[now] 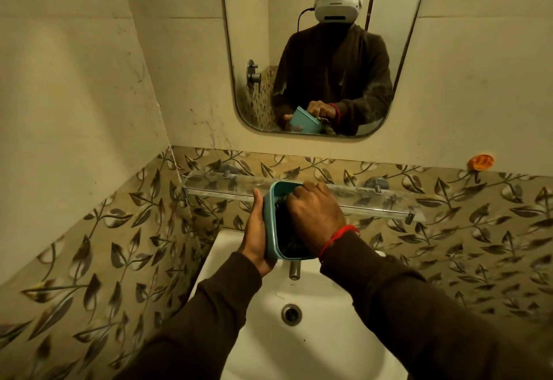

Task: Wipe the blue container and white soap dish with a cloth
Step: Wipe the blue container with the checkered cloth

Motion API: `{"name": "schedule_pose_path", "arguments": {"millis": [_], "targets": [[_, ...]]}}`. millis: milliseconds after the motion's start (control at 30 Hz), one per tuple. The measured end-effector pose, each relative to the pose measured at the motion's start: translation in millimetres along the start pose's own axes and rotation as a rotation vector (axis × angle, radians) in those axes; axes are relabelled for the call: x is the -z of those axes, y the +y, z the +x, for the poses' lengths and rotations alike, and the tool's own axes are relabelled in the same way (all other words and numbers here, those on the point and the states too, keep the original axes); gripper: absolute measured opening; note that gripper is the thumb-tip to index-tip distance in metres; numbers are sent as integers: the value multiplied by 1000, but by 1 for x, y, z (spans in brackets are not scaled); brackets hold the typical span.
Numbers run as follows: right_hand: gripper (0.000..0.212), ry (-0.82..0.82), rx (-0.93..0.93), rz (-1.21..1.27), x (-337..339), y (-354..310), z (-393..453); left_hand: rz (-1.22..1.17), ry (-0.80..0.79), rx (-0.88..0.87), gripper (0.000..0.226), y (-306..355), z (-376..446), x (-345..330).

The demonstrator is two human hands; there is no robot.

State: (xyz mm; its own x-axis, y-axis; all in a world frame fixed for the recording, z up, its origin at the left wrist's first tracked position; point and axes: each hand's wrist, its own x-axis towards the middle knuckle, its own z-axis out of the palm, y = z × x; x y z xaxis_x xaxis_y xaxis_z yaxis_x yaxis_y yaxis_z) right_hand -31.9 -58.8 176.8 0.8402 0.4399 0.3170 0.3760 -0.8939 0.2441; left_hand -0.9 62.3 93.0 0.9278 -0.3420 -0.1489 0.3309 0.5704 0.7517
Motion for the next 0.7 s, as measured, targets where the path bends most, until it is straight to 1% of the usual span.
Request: {"name": "schedule_pose_path", "arguments": {"millis": [100, 133, 167, 267, 333, 400, 467, 533, 567, 600, 700], "targets": [[38, -248, 29, 102, 0, -2, -2, -1, 19, 20, 86, -7, 2, 9], [35, -258, 8, 128, 2, -1, -2, -16, 18, 27, 86, -10, 0, 11], [33, -212, -29, 134, 2, 0, -2, -32, 4, 31, 85, -11, -1, 9], [28, 68, -165, 75, 1, -2, 1, -91, -40, 28, 80, -6, -1, -4], [23, 190, -156, 151, 4, -4, 7, -116, -44, 21, 78, 0, 1, -9], [21, 160, -10, 290, 10, -3, 9, -121, -68, 2, 76, 6, 1, -2], [24, 16, 173, 384, 16, 4, 8, -111, -99, 1, 74, 7, 0, 8], [26, -144, 280, 398, 22, 11, 7, -119, -124, 15, 72, 3, -2, 12], [26, -158, 292, 369, 23, 12, 6, -127, -126, 28, 72, 0, -3, 12], [25, -122, 284, 314, 24, 12, 8, -136, -126, 41, 72, -2, -4, 9], [23, 99, 163, 104, 22, 9, 13, -159, -137, 58, 74, -1, -3, -5]]}}
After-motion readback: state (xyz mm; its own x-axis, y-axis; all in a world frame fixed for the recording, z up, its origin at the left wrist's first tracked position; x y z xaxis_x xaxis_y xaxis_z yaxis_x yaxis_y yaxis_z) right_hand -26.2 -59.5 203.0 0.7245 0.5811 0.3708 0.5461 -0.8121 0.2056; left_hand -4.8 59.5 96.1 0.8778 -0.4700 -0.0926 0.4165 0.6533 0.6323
